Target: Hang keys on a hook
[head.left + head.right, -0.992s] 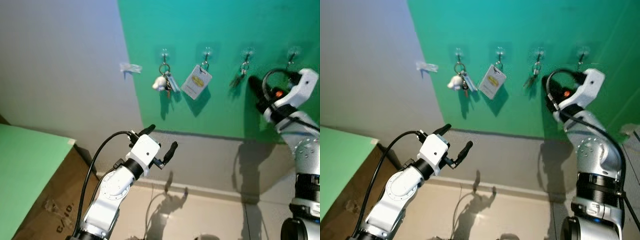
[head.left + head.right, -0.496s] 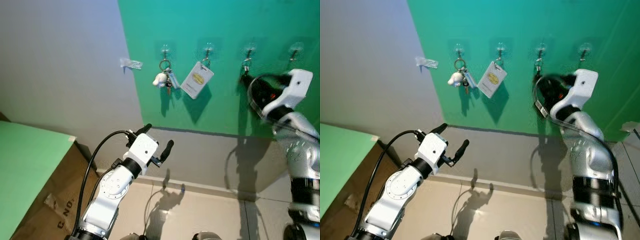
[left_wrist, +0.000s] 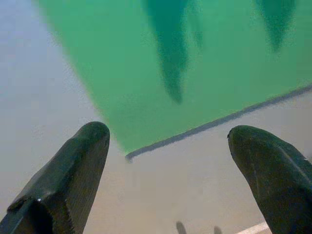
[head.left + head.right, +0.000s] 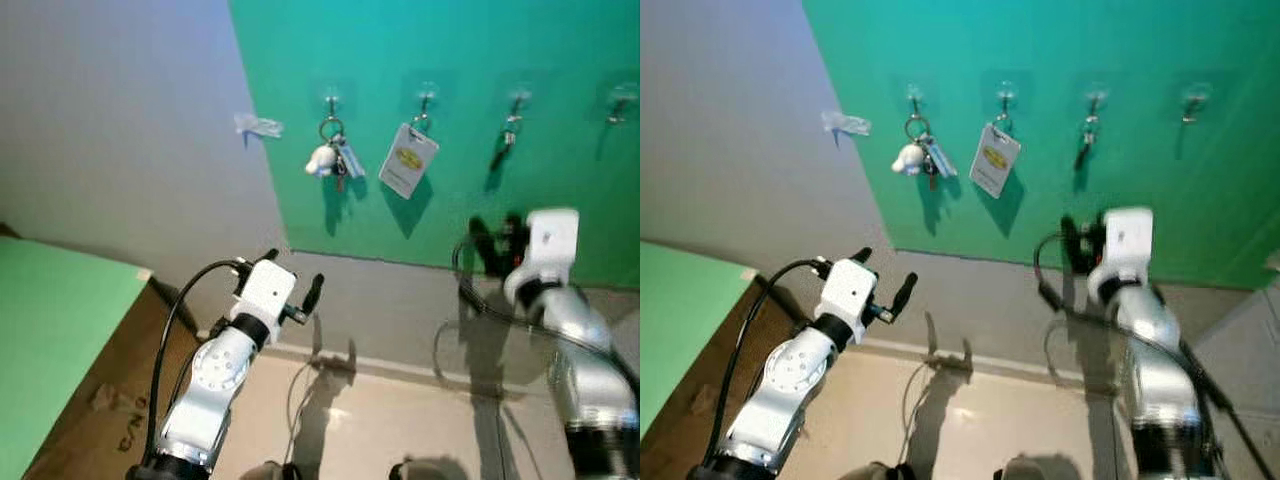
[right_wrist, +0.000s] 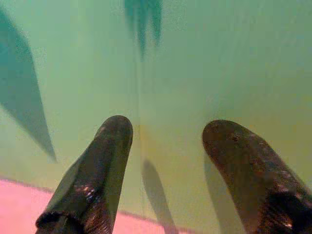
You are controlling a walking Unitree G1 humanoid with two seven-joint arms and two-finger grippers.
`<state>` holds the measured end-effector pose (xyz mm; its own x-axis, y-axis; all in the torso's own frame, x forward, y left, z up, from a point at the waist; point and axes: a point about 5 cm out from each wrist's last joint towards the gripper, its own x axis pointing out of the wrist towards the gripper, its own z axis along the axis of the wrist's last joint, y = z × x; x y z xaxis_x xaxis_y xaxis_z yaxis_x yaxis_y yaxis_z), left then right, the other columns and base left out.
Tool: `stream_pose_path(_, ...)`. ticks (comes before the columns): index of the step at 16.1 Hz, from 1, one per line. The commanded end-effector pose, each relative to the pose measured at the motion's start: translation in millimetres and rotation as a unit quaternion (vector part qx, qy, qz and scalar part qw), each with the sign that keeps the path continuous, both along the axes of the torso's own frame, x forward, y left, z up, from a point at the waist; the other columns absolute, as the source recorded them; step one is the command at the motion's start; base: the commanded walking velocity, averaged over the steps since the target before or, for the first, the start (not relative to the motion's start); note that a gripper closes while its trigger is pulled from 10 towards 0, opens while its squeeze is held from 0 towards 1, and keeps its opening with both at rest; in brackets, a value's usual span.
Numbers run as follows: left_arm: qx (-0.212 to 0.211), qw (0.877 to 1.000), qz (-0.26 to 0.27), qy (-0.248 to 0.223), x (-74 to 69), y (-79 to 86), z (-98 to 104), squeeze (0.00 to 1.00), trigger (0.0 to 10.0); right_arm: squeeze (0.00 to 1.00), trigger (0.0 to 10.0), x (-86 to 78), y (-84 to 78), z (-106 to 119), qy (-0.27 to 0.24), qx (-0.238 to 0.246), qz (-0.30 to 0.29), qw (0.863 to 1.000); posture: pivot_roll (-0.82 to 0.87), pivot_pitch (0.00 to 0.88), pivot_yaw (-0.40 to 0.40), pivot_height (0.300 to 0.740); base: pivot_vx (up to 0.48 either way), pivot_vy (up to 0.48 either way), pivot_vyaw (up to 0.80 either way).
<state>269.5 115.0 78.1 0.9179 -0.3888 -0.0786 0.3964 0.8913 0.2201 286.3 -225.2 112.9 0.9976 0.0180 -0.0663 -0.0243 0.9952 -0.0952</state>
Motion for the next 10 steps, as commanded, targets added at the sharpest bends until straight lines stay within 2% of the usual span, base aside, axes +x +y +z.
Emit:
stream_pose_path(1, -0.016, 0.999, 0.031, 0.010, -0.4, 10.3, -4, 0.00, 10.0, 1.00, 10.0, -6.2, 4.7, 0, -0.015, 0.005, -0.008, 1.000, -0.24, 0.039, 0.121, 0.740, 0.000, 0.000, 0.00)
stream_pose_path(2, -0.021, 0.999, 0.035, 0.010, -0.6, 11.0, -4, 0.00, 10.0, 1.00, 10.0, -7.6, 4.7, -1, -0.016, 0.009, -0.012, 1.000, -0.24, 0.039, 0.121, 0.740, 0.000, 0.000, 0.00)
stream_pose_path(4, -0.056, 0.996, 0.065, -0.016, -12.6, 19.3, -1, 0.00, 10.0, 1.00, 10.0, -25.0, 3.2, -9, -0.027, 0.008, -0.028, 0.999, -0.25, 0.025, 0.123, 0.740, 0.000, 0.000, 0.00)
stream_pose_path(6, -0.054, 0.993, 0.089, -0.050, -34.0, 32.9, 2, 0.00, 10.0, 1.00, 10.0, -54.9, 0.3, -34, 0.002, 0.036, -0.052, 0.998, -0.25, 0.017, 0.124, 0.740, 0.000, 0.000, 0.00)
stream_pose_path(7, -0.051, 0.993, 0.091, -0.051, -36.0, 35.2, 2, 0.00, 10.0, 1.00, 10.0, -59.1, 0.6, -39, 0.011, 0.042, -0.053, 0.998, -0.25, 0.017, 0.124, 0.740, 0.000, 0.000, 0.00)
stream_pose_path(8, -0.039, 0.994, 0.092, -0.041, -41.0, 41.5, -4, 0.00, 10.0, 0.00, 10.0, -69.4, 9.4, -51, 0.034, 0.045, -0.030, 0.998, -0.24, 0.015, 0.125, 0.740, 0.000, 0.000, 0.00)
stream_pose_path(10, -0.040, 0.995, 0.085, -0.037, -40.9, 40.4, -5, 0.00, 10.0, 0.00, 10.0, -72.9, 20.6, -58, 0.047, 0.050, -0.004, 0.998, -0.24, 0.015, 0.125, 0.740, 0.000, 0.000, 0.00)
